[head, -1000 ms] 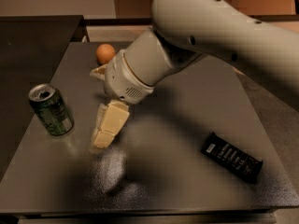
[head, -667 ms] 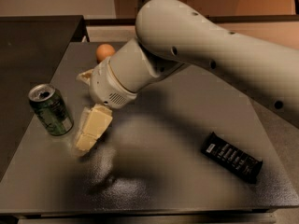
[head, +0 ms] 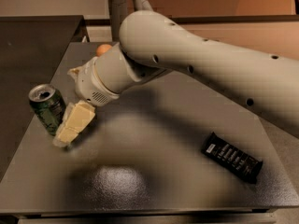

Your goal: Move green can near rxbar chocolate

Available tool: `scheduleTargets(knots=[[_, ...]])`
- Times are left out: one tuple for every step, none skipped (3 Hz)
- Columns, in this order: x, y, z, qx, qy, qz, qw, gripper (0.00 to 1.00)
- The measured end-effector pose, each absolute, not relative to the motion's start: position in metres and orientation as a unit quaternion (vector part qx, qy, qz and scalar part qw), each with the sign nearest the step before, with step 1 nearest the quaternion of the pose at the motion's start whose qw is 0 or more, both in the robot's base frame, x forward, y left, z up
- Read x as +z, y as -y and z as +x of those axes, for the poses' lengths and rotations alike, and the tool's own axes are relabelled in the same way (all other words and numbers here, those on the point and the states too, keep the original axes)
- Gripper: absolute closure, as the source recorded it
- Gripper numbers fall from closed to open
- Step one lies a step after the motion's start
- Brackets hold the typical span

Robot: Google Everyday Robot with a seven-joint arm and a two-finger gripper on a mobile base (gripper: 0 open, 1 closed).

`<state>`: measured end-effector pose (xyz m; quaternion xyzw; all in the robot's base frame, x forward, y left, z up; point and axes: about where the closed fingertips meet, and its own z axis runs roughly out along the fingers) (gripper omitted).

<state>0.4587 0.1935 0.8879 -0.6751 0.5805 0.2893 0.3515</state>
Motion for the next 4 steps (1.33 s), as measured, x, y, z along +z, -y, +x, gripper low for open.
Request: scheduleTargets(knots=[[0.887,-0.204,0.47,0.287,-0.588,-0.666,0.358,0.14],[0.886,-0.208,0.474,0.294,-0.592,-0.662,0.354,0.33],[0.889,-0.209,0.473,0.302,-0.588,-0.662,0.352,0.56],[0.899,-0.202,0.47,0.321,-0.58,-0.66,0.353,0.8]])
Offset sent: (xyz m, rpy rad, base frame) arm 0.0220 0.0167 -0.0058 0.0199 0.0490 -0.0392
